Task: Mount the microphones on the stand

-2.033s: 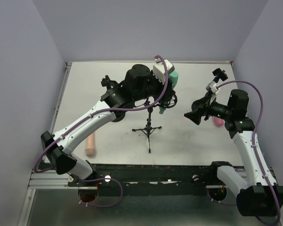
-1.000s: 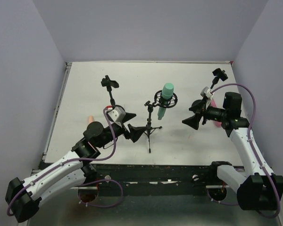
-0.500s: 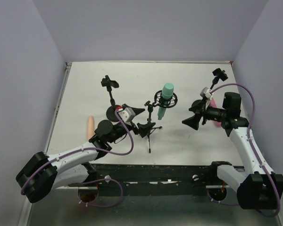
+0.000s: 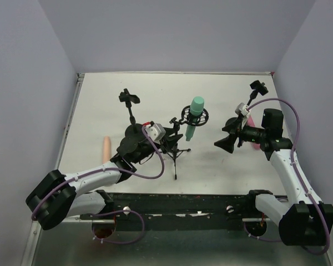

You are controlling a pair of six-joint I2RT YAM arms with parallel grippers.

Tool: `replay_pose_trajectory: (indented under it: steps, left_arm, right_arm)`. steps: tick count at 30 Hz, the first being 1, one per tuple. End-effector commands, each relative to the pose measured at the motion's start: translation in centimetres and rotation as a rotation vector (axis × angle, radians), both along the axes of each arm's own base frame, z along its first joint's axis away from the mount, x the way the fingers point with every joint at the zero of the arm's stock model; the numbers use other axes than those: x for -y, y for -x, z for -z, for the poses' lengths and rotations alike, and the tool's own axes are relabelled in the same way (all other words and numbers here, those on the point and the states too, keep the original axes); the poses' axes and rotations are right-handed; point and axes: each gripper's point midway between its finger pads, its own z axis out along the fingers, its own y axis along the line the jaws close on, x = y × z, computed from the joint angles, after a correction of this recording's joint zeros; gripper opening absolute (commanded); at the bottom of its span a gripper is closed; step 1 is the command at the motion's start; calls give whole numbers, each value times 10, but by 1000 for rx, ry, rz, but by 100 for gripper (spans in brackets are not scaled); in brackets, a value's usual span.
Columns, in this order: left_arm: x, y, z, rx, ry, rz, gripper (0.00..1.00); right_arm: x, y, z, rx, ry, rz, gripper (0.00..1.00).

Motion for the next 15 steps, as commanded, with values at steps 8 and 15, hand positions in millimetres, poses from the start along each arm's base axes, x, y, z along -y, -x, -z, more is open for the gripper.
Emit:
replay_pose_trajectory:
  steps: [8,15]
  left_arm:
    - [15,-16,-35,186,-29,7,0]
    - [22,-71,-96,239,84,12,0]
  right_arm:
    - [1,1,3,-11,6,-3,100]
    - [3,-1,3,-4,16,9,100]
